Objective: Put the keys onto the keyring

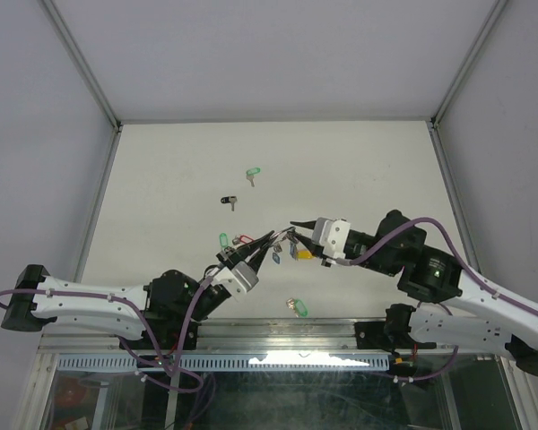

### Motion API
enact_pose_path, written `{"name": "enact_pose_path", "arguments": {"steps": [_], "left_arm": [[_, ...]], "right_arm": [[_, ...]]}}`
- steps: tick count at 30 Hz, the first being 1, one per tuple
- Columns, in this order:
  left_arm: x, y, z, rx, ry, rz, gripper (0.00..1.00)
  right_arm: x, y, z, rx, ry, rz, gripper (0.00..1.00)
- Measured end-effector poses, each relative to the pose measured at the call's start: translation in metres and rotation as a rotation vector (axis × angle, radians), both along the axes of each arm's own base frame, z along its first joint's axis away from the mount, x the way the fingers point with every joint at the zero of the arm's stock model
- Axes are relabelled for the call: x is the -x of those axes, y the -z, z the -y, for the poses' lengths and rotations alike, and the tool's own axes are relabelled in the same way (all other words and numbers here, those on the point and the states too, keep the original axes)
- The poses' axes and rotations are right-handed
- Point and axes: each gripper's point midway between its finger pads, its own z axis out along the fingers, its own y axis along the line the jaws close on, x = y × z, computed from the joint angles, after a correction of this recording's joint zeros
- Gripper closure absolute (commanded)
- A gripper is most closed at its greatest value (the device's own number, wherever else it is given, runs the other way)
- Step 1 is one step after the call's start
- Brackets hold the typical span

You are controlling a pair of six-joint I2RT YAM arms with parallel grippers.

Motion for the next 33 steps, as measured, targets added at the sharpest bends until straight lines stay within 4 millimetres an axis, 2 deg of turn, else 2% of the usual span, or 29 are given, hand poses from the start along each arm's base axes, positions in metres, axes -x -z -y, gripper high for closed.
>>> {"name": "enact_pose_path", "arguments": {"steps": [6,8,12,17,20,26,33], "left_arm": [[-0.002,0.0,-0.002,-0.002,-0.018,-0.001,1.0],[-0.003,0.0,-0.003,-0.004,-0.026,0.0,1.0],[-0.004,0.0,-0.004,-0.011,-0.035,0.008,1.0],[-0.005,-0.002,-0.005,-0.01,-0.039,0.011,1.0],[-0.005,-0.006,-0.005,-0.002,-0.04,0.012,1.0],[-0.005,-0.006,-0.006,-0.002,-0.04,0.012,1.0],[-0.005,-0.007,-0.006,0.0,-0.04,0.012,1.0]], "right_arm": [[-0.001,-0.022,0.015,-0.097,0.048,0.018,0.71],[-0.002,-0.022,0.021,-0.117,0.069,0.015,0.72],[-0.003,-0.007,0.031,-0.13,0.102,-0.016,0.73],[-0.003,0.019,0.029,-0.096,0.11,-0.072,0.76],[-0.003,0.028,0.028,-0.082,0.112,-0.092,0.77],[-0.007,0.039,0.025,-0.055,0.13,-0.104,0.83],[-0.014,0.041,0.022,-0.049,0.16,-0.099,0.83]]}}
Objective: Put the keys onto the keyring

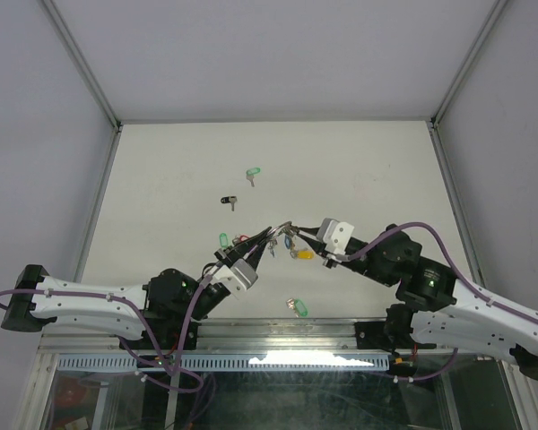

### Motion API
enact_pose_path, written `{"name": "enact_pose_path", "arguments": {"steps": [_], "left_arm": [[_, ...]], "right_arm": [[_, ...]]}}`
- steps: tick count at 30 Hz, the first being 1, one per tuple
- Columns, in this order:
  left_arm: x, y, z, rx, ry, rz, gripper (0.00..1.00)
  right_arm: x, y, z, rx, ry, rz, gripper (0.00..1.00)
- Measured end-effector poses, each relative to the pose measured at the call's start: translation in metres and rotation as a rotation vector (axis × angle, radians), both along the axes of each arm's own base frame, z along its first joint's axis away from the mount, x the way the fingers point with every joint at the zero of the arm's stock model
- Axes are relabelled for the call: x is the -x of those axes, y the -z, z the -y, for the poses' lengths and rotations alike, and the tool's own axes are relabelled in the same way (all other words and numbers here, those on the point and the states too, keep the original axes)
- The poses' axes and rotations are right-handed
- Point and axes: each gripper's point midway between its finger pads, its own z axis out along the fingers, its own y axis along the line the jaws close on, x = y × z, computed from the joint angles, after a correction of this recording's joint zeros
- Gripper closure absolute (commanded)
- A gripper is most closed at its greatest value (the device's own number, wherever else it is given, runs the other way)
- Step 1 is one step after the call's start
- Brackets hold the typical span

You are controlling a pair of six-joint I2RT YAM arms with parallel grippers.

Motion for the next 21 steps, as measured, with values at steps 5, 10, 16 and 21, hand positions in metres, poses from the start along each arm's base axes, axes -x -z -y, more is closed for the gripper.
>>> {"name": "enact_pose_path", "arguments": {"steps": [5,10,16,21], "left_arm": [[0.0,0.0,0.0,0.0,0.0,0.0,1.0],[0.0,-0.0001,-0.0001,0.0,0.0,0.0,1.0],[0.0,-0.0001,-0.0001,0.0,0.0,0.0,1.0],[0.0,-0.0001,-0.0001,0.0,0.0,0.0,1.0]], "right_arm": [[-0.003,0.0,-0.0017,0.0,0.011,0.005,0.85],[-0.0065,0.0002,-0.0011,0.002,0.029,0.012,0.87],[-0.0095,-0.0002,0.0017,-0.002,0.05,0.022,0.87],[-0.0103,-0.0024,0.0028,-0.009,0.056,0.029,0.87]]}}
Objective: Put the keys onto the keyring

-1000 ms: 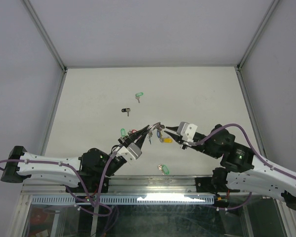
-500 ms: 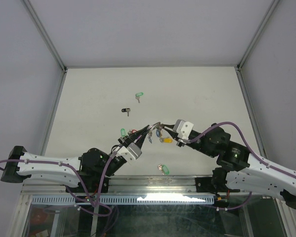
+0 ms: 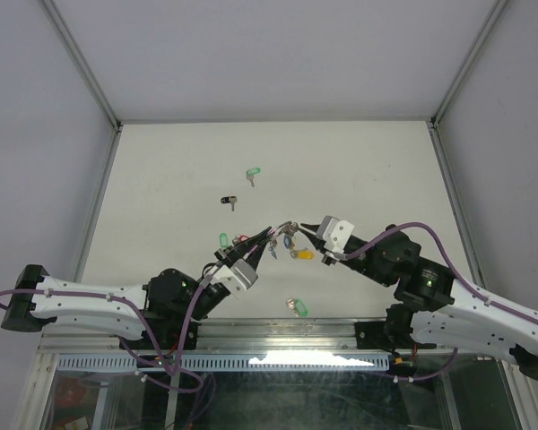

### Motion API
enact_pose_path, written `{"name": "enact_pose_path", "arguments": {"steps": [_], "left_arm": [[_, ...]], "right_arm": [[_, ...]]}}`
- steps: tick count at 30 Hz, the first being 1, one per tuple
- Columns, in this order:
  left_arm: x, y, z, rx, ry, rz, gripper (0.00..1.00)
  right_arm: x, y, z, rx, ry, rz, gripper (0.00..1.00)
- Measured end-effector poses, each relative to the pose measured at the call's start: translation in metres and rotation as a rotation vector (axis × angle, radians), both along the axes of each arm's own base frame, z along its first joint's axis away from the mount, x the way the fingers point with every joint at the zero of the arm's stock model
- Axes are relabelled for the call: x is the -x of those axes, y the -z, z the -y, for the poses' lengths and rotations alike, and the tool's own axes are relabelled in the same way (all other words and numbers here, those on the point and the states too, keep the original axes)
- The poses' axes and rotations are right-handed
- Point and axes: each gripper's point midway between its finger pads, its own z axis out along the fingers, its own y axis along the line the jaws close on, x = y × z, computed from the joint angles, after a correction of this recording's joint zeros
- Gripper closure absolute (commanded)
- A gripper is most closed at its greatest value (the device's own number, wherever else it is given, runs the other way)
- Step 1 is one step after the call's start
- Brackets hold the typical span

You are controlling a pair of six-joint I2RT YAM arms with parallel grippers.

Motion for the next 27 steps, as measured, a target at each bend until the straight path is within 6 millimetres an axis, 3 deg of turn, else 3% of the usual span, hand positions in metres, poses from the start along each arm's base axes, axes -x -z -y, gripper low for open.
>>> {"name": "enact_pose_path", "arguments": {"steps": [13,27], "left_arm": [[0.0,-0.001,-0.001,0.003,0.0,0.0,1.0],[0.0,-0.001,-0.001,0.003,0.0,0.0,1.0]], "right_arm": [[0.0,0.002,-0.004,0.005,-0.007,-0.001,0.8],[-0.003,0.001,-0.011,-0.009,-0.01,0.007,0.81]]}}
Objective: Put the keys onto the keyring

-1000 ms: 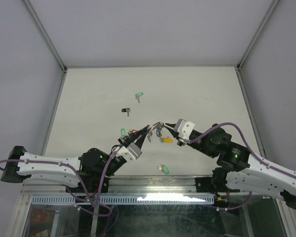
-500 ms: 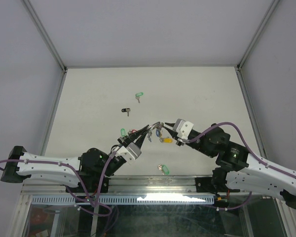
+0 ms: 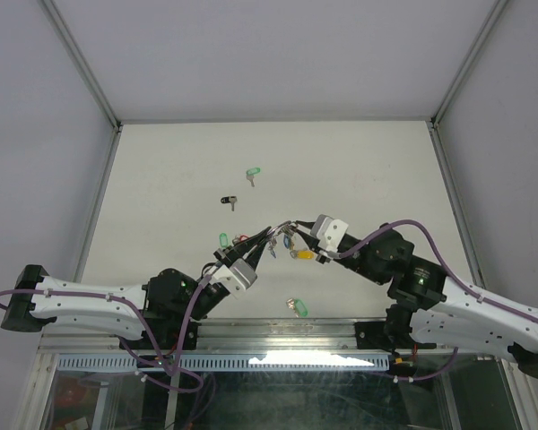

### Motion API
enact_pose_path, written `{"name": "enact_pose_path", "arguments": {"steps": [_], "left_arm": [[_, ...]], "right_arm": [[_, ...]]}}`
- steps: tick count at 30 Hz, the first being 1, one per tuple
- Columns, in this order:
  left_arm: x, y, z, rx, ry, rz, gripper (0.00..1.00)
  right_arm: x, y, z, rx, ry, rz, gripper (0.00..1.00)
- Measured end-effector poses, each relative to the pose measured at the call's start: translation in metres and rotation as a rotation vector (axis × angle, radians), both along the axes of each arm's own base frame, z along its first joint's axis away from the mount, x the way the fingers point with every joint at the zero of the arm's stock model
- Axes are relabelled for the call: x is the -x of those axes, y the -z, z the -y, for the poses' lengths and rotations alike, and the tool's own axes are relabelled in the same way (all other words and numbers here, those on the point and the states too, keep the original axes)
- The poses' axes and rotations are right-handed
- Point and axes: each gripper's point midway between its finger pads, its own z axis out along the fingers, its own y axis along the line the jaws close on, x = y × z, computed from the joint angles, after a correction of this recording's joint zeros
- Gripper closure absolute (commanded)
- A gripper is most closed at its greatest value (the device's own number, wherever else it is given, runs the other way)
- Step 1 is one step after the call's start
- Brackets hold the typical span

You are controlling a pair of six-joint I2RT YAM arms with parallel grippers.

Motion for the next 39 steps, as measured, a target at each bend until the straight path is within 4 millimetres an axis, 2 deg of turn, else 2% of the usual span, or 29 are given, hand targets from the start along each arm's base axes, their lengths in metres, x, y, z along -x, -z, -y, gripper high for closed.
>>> {"name": "enact_pose_path", "arguments": {"steps": [7,13,25,39], "left_arm": [[0.0,0.0,0.0,0.0,0.0,0.0,1.0],[0.0,0.0,0.0,0.001,0.001,0.001,1.0],[-0.001,-0.001,0.0,0.0,0.0,0.003,1.0],[-0.001,0.002,0.001,-0.016,0.001,0.003,1.0]], "right_arm": [[-0.003,-0.003,-0.002,-0.008,0.006,0.017,0.82],[-0.003,-0.005,-0.003,-0.008,0.002,0.031,1.0],[-0.001,-0.006,0.001,0.045,-0.012,0.103,1.0],[-0.005,-0.014,0.012,0.294,-0.054,0.331,1.0]]}}
